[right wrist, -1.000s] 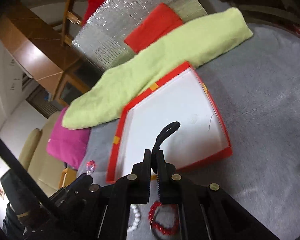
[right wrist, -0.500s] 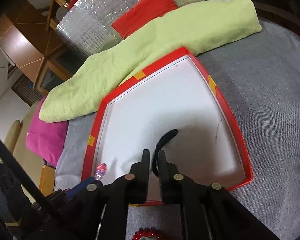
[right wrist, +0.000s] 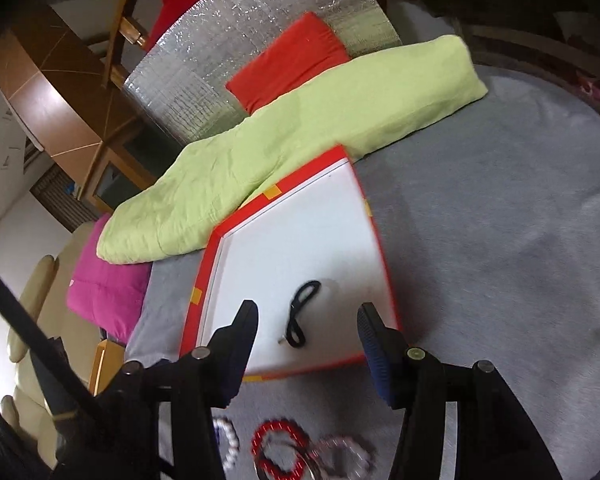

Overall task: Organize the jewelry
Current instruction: 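Carry both items into the red box and open both tools, then move left tool to dark red bangle while right tool approaches silver bangle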

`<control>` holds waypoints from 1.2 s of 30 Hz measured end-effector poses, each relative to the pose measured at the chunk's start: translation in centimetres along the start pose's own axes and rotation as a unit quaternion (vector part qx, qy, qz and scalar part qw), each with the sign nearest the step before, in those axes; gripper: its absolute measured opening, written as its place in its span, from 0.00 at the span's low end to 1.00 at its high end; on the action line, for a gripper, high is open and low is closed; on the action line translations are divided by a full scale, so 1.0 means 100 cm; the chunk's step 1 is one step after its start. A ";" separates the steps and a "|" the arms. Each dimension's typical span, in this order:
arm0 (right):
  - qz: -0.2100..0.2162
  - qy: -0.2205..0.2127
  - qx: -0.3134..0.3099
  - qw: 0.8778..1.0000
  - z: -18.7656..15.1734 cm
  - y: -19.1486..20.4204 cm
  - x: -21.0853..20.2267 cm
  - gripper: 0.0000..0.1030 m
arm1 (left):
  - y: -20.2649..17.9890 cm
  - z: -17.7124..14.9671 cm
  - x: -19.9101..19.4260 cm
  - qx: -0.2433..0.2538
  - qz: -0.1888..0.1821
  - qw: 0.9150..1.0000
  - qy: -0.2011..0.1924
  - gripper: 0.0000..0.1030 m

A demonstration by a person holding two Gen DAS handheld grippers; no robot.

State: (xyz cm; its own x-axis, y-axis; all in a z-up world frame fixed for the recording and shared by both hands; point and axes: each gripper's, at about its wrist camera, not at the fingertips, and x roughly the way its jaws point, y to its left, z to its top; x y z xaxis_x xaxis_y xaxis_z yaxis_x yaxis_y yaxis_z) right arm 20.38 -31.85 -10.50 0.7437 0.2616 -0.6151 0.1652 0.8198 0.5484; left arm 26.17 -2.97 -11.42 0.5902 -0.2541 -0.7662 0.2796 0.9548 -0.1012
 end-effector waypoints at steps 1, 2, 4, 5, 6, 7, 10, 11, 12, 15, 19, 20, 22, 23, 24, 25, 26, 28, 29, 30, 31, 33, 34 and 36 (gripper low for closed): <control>0.003 0.002 0.003 1.000 -0.003 -0.003 -0.007 0.54 | 0.004 -0.004 -0.006 -0.007 0.002 1.000 -0.003 0.49; 0.005 0.003 0.005 1.000 -0.004 -0.006 -0.010 0.54 | 0.006 -0.007 -0.010 -0.012 0.001 1.000 -0.005 0.50; 0.008 0.011 0.010 1.000 -0.011 -0.012 -0.020 0.54 | 0.008 -0.017 -0.019 -0.018 -0.006 1.000 -0.003 0.51; 0.008 0.016 0.011 1.000 -0.014 -0.014 -0.022 0.54 | 0.007 -0.021 -0.021 -0.017 -0.008 1.000 -0.002 0.51; 0.008 0.020 0.013 1.000 -0.017 -0.017 -0.025 0.54 | 0.006 -0.025 -0.024 -0.015 -0.009 1.000 0.000 0.51; 0.008 0.024 0.016 1.000 -0.020 -0.019 -0.027 0.54 | 0.005 -0.031 -0.026 -0.010 -0.008 1.000 0.002 0.51; 0.012 0.035 0.024 0.999 -0.032 -0.025 -0.036 0.54 | 0.002 -0.050 -0.034 -0.001 -0.006 1.000 0.009 0.51; 0.015 0.041 0.025 0.999 -0.038 -0.026 -0.038 0.54 | 0.002 -0.055 -0.036 -0.001 -0.006 1.000 0.011 0.51; 0.017 0.046 0.026 0.998 -0.042 -0.027 -0.040 0.54 | 0.003 -0.059 -0.038 0.000 -0.007 1.000 0.014 0.51; 0.029 0.060 0.023 0.998 -0.059 -0.024 -0.044 0.54 | 0.005 -0.072 -0.044 0.000 -0.007 1.000 0.018 0.51; 0.052 0.095 0.005 0.994 -0.075 -0.009 -0.035 0.42 | 0.007 -0.082 -0.046 0.001 -0.019 1.000 0.024 0.51; 0.049 0.100 -0.002 0.994 -0.077 -0.005 -0.031 0.42 | 0.007 -0.083 -0.046 0.002 -0.020 0.999 0.025 0.51; 0.040 0.107 -0.022 0.993 -0.081 0.005 -0.025 0.42 | 0.005 -0.083 -0.044 0.007 -0.019 0.999 0.026 0.51; 0.037 0.111 -0.038 0.992 -0.083 0.011 -0.021 0.42 | 0.005 -0.082 -0.043 0.008 -0.018 0.999 0.027 0.51; 0.033 0.115 -0.056 0.991 -0.085 0.018 -0.018 0.42 | 0.005 -0.081 -0.041 0.010 -0.016 0.999 0.028 0.51; 0.026 0.118 -0.074 0.990 -0.088 0.024 -0.015 0.42 | 0.006 -0.080 -0.039 0.012 -0.013 0.999 0.032 0.51; 0.017 0.120 -0.089 0.989 -0.089 0.029 -0.012 0.49 | 0.007 -0.080 -0.037 0.012 -0.011 0.999 0.035 0.51; -0.002 0.126 -0.121 0.985 -0.095 0.036 -0.007 0.53 | 0.011 -0.078 -0.033 0.009 -0.002 0.999 0.042 0.51; -0.008 0.131 -0.137 0.982 -0.099 0.039 -0.004 0.58 | 0.013 -0.078 -0.032 0.008 0.000 0.999 0.045 0.51; -0.013 0.134 -0.150 0.979 -0.102 0.043 -0.001 0.61 | 0.016 -0.078 -0.031 0.007 0.003 0.999 0.047 0.51; -0.021 0.135 -0.165 0.977 -0.105 0.046 0.002 0.62 | 0.018 -0.078 -0.031 0.006 0.004 0.999 0.047 0.51; -0.040 0.135 -0.198 0.970 -0.112 0.053 0.007 0.65 | 0.021 -0.079 -0.032 0.007 0.001 0.999 0.047 0.51; -0.046 0.135 -0.208 0.968 -0.114 0.056 0.010 0.65 | 0.020 -0.079 -0.033 0.011 -0.003 0.999 0.047 0.51; -0.060 0.137 -0.225 0.963 -0.120 0.061 0.018 0.67 | 0.018 -0.080 -0.033 0.018 -0.008 0.999 0.048 0.51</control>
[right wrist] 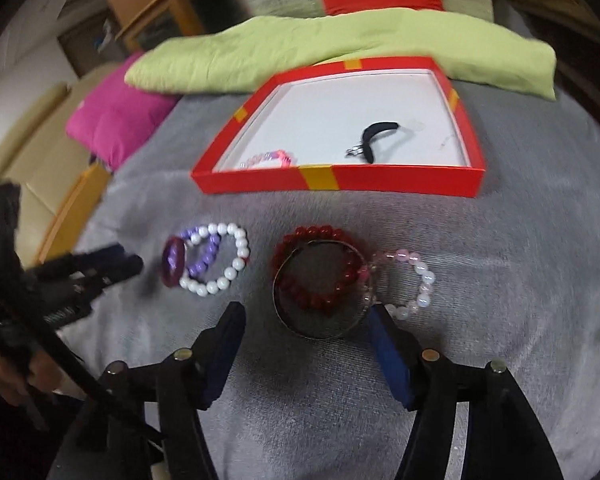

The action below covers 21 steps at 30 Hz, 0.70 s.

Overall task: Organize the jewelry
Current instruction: 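Move left tool to dark red bangle while right tool approaches silver bangle, then grasp dark red bangle with left tool while right tool grasps silver bangle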

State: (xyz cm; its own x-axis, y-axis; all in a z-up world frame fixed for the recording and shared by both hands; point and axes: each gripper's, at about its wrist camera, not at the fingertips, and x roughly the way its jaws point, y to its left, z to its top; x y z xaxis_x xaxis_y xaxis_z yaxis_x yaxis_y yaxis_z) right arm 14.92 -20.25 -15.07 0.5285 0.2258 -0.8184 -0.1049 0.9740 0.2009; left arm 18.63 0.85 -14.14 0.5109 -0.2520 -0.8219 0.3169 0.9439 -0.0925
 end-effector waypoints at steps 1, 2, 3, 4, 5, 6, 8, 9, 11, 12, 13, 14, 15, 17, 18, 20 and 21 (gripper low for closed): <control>-0.006 0.002 -0.006 1.000 -0.001 0.002 0.003 0.67 | -0.002 0.000 0.000 0.004 -0.003 1.000 0.001 0.52; -0.014 0.004 -0.015 1.000 -0.001 0.006 0.007 0.67 | -0.004 0.000 0.001 0.009 -0.008 1.000 0.002 0.52; -0.021 0.004 -0.023 1.000 -0.001 0.008 0.010 0.67 | -0.006 0.000 0.002 0.013 -0.011 1.000 0.004 0.52; -0.031 0.004 -0.034 0.999 -0.002 0.011 0.013 0.66 | -0.008 0.000 0.003 0.017 -0.015 1.000 0.006 0.52; -0.038 0.004 -0.040 0.998 -0.003 0.013 0.015 0.63 | -0.010 0.001 0.004 0.021 -0.020 1.000 0.007 0.52; -0.050 0.001 -0.047 0.998 -0.004 0.014 0.015 0.55 | -0.012 0.001 0.004 0.024 -0.024 0.999 0.009 0.52; -0.048 -0.002 -0.045 0.998 -0.004 0.011 0.013 0.55 | -0.016 0.003 0.006 0.029 -0.032 0.999 0.011 0.52; -0.043 -0.003 -0.038 0.998 -0.003 0.007 0.011 0.55 | -0.018 0.004 0.007 0.031 -0.036 0.999 0.012 0.52; -0.037 -0.006 -0.026 0.999 -0.002 0.001 0.007 0.54 | -0.023 0.005 0.010 0.034 -0.047 0.998 0.014 0.52; -0.032 -0.008 -0.020 0.999 -0.002 -0.002 0.005 0.54 | -0.025 0.006 0.011 0.035 -0.051 0.998 0.014 0.52; -0.028 -0.010 -0.014 0.999 -0.001 -0.006 0.002 0.54 | -0.028 0.007 0.012 0.038 -0.052 0.998 0.014 0.52; -0.027 -0.014 -0.009 1.000 0.000 -0.009 -0.001 0.54 | -0.031 0.007 0.014 0.042 -0.053 0.998 0.015 0.52; -0.026 -0.017 -0.006 0.999 0.000 -0.012 -0.005 0.54 | -0.034 0.008 0.016 0.046 -0.052 0.997 0.017 0.52; -0.022 -0.025 0.002 0.999 0.001 -0.017 -0.011 0.54 | -0.038 0.009 0.021 0.052 -0.052 0.997 0.023 0.52; -0.019 -0.029 0.006 0.999 0.001 -0.019 -0.014 0.54 | -0.038 0.009 0.023 0.052 -0.051 0.997 0.024 0.52; -0.013 -0.037 0.015 0.999 0.003 -0.025 -0.021 0.54 | -0.039 0.010 0.026 0.051 -0.053 0.997 0.024 0.52; -0.013 -0.039 0.018 0.999 0.003 -0.027 -0.023 0.54 | -0.039 0.011 0.026 0.050 -0.056 0.997 0.023 0.52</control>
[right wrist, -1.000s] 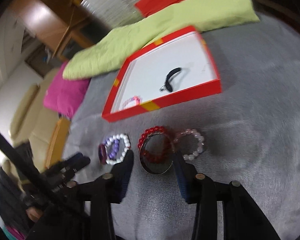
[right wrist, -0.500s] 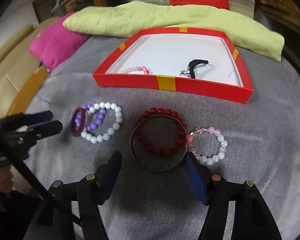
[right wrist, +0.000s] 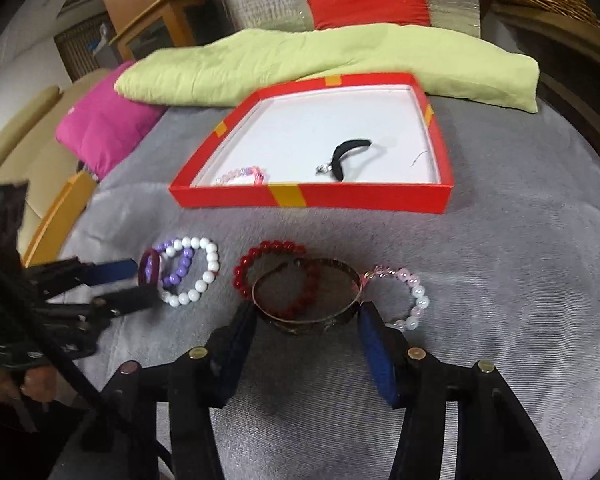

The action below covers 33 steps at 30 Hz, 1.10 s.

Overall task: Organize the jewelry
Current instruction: 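Grasp dark red bangle with left tool while right tool grasps silver bangle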

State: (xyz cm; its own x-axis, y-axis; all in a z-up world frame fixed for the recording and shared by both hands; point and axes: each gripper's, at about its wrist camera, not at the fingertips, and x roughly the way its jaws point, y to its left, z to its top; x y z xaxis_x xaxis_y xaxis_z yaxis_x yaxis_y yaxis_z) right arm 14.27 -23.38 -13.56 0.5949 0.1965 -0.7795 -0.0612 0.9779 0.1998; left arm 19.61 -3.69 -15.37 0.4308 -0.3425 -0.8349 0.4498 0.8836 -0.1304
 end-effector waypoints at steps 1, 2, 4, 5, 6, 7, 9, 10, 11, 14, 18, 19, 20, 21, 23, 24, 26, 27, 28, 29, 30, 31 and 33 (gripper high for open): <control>0.000 -0.001 0.003 1.000 0.001 -0.002 -0.001 0.54 | 0.001 0.001 0.000 -0.003 -0.003 1.000 -0.003 0.46; 0.000 0.000 0.006 1.000 0.002 -0.002 0.000 0.54 | 0.001 0.002 0.001 -0.004 -0.005 1.000 -0.005 0.41; 0.001 0.000 0.012 1.000 0.002 -0.005 -0.002 0.54 | 0.002 0.003 0.001 -0.004 -0.010 1.000 -0.006 0.26; 0.001 -0.002 0.012 1.000 0.002 -0.005 -0.002 0.54 | 0.003 0.003 0.001 -0.004 -0.010 1.000 -0.007 0.25; 0.002 -0.004 0.011 1.000 0.002 -0.006 -0.004 0.54 | 0.003 0.003 0.000 -0.002 -0.008 1.000 -0.009 0.22; 0.003 -0.007 0.011 1.000 0.002 -0.006 -0.005 0.54 | 0.003 0.003 0.000 0.002 -0.005 1.000 -0.011 0.18; 0.005 -0.011 0.013 1.000 0.002 -0.008 -0.008 0.54 | 0.003 0.003 -0.001 0.005 -0.001 1.000 -0.015 0.12; 0.006 -0.013 0.015 1.000 0.002 -0.010 -0.009 0.54 | 0.004 0.003 -0.002 0.006 -0.002 1.000 -0.017 0.10; 0.007 -0.015 0.019 1.000 0.002 -0.012 -0.011 0.54 | 0.004 0.003 -0.003 0.007 -0.003 1.000 -0.019 0.10; 0.012 -0.019 0.034 0.999 0.003 -0.020 -0.014 0.54 | 0.007 0.003 -0.005 0.008 -0.002 1.000 -0.024 0.09; 0.012 -0.020 0.047 0.999 0.004 -0.027 -0.016 0.53 | 0.012 0.002 -0.009 0.006 0.001 1.000 -0.030 0.08; 0.011 -0.020 0.048 0.999 0.004 -0.028 -0.017 0.53 | 0.013 0.002 -0.010 0.006 0.004 0.999 -0.033 0.08; 0.012 -0.021 0.049 0.998 0.004 -0.029 -0.017 0.53 | 0.014 0.002 -0.011 0.005 0.006 0.999 -0.034 0.08; 0.012 -0.022 0.051 0.998 0.005 -0.029 -0.018 0.53 | 0.016 0.002 -0.012 0.003 0.009 0.999 -0.036 0.08; 0.013 -0.027 0.053 0.998 0.005 -0.030 -0.020 0.53 | 0.022 0.002 -0.016 -0.004 0.011 0.999 -0.042 0.07; 0.014 -0.028 0.054 0.998 0.006 -0.031 -0.021 0.53 | 0.024 0.003 -0.017 -0.007 0.012 0.999 -0.045 0.07; 0.016 -0.031 0.056 0.998 0.006 -0.032 -0.023 0.53 | 0.029 0.003 -0.022 -0.013 0.016 0.998 -0.052 0.07; 0.015 -0.032 0.057 0.998 0.006 -0.032 -0.023 0.53 | 0.032 0.003 -0.023 -0.016 0.017 0.998 -0.054 0.07; 0.015 -0.032 0.059 0.998 0.006 -0.033 -0.023 0.53 | 0.035 0.004 -0.025 -0.019 0.019 0.998 -0.057 0.07; 0.017 -0.032 0.061 0.997 0.007 -0.034 -0.024 0.44 | 0.038 0.004 -0.026 -0.023 0.021 0.998 -0.060 0.07; 0.021 -0.031 0.063 0.997 0.007 -0.034 -0.023 0.31 | 0.041 0.004 -0.028 -0.026 0.023 0.997 -0.062 0.07; 0.023 -0.030 0.068 0.997 0.008 -0.036 -0.023 0.31 | 0.044 0.004 -0.029 -0.029 0.025 0.997 -0.064 0.07; 0.021 -0.027 0.072 0.997 0.008 -0.038 -0.022 0.31 | 0.047 0.004 -0.029 -0.029 0.036 0.997 -0.064 0.07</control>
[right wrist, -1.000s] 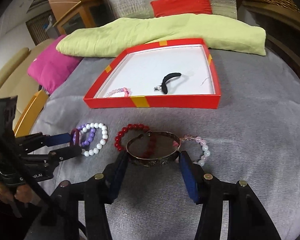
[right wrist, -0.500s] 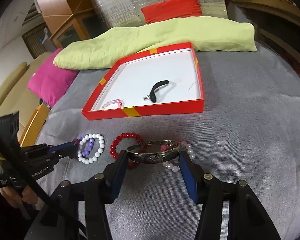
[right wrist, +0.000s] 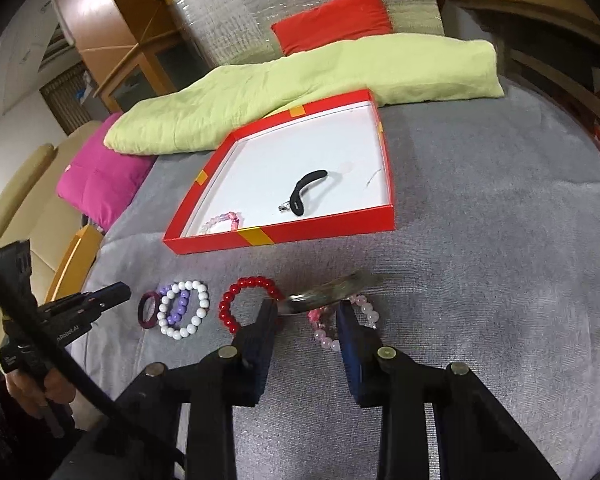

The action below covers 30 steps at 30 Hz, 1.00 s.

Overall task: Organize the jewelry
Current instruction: 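Grasp dark red bangle with left tool while right tool grasps silver bangle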

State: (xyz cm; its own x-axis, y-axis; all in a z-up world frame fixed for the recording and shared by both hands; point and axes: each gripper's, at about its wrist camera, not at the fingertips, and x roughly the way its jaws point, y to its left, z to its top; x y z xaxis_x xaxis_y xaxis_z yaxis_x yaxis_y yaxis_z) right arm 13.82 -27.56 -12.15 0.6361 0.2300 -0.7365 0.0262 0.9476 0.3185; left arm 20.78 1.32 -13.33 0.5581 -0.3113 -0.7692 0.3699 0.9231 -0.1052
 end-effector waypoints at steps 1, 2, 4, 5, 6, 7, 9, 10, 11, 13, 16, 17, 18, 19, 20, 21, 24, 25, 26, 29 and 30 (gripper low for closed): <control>-0.001 0.003 0.000 1.000 0.000 0.000 0.001 0.31 | 0.000 0.000 0.001 0.003 0.004 1.000 0.003 0.07; -0.003 0.004 0.002 1.000 0.000 -0.001 0.002 0.31 | 0.001 -0.001 0.002 0.005 0.005 1.000 0.008 0.07; -0.006 0.007 0.003 1.000 0.001 -0.002 0.003 0.31 | 0.003 -0.002 0.007 0.004 0.009 1.000 0.019 0.14; -0.013 0.006 0.002 1.000 0.000 -0.003 0.003 0.32 | 0.003 -0.003 0.008 0.003 0.006 1.000 0.025 0.19; -0.024 0.005 0.000 1.000 0.001 -0.004 0.002 0.32 | 0.002 -0.004 0.009 0.004 0.002 1.000 0.029 0.30; -0.039 0.006 -0.004 0.999 0.002 -0.005 0.002 0.32 | 0.000 -0.005 0.010 0.008 0.000 0.999 0.031 0.43; -0.049 0.012 -0.003 0.999 0.003 -0.010 0.001 0.41 | -0.006 -0.008 0.010 0.022 0.000 0.999 0.031 0.54; -0.055 0.012 -0.001 0.998 0.003 -0.013 0.000 0.47 | -0.010 -0.010 0.010 0.030 -0.002 0.999 0.032 0.55; -0.066 0.012 -0.001 0.998 0.004 -0.016 -0.001 0.62 | -0.013 -0.011 0.011 0.037 -0.004 0.999 0.036 0.55; -0.084 0.006 -0.001 0.996 0.005 -0.021 -0.005 0.69 | -0.018 -0.013 0.016 0.046 -0.005 0.998 0.046 0.55; -0.079 0.011 0.010 0.997 0.008 -0.027 -0.002 0.71 | -0.024 -0.015 0.025 0.057 0.001 0.997 0.061 0.55; -0.076 0.018 0.015 0.997 0.008 -0.027 0.002 0.71 | -0.025 -0.015 0.027 0.059 0.005 0.996 0.063 0.55; -0.073 0.022 0.017 0.997 0.009 -0.025 0.006 0.71 | -0.025 -0.015 0.029 0.058 0.006 0.996 0.065 0.55; -0.071 0.026 0.017 0.997 0.010 -0.023 0.010 0.72 | -0.025 -0.015 0.031 0.056 0.006 0.996 0.067 0.55; -0.073 0.029 0.015 0.997 0.012 -0.020 0.016 0.74 | -0.024 -0.015 0.032 0.054 0.005 0.996 0.068 0.55; -0.078 0.033 0.013 0.996 0.013 -0.018 0.022 0.77 | -0.024 -0.015 0.034 0.054 0.003 0.996 0.069 0.55; -0.094 0.049 0.008 0.994 0.014 -0.013 0.040 0.77 | -0.023 -0.017 0.037 0.052 0.000 0.996 0.072 0.55; -0.099 0.051 0.011 0.994 0.014 -0.014 0.045 0.77 | -0.022 -0.017 0.037 0.051 -0.001 0.996 0.072 0.55; -0.103 0.055 0.014 0.993 0.013 -0.015 0.049 0.77 | -0.021 -0.017 0.036 0.050 -0.002 0.996 0.069 0.55; -0.120 0.042 0.005 0.992 0.012 -0.014 0.049 0.62 | -0.017 -0.016 0.035 0.046 -0.005 0.997 0.065 0.41; -0.117 0.041 0.008 0.992 0.011 -0.015 0.048 0.62 | -0.016 -0.016 0.035 0.045 -0.004 0.997 0.063 0.31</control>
State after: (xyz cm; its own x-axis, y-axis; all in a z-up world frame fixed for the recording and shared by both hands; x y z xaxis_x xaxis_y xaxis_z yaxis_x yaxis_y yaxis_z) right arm 17.70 -28.16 -15.49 0.5463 0.0223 -0.8373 0.1777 0.9738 0.1419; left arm 20.91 -0.90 -16.82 0.4583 -0.2826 -0.8427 0.4428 0.8946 -0.0592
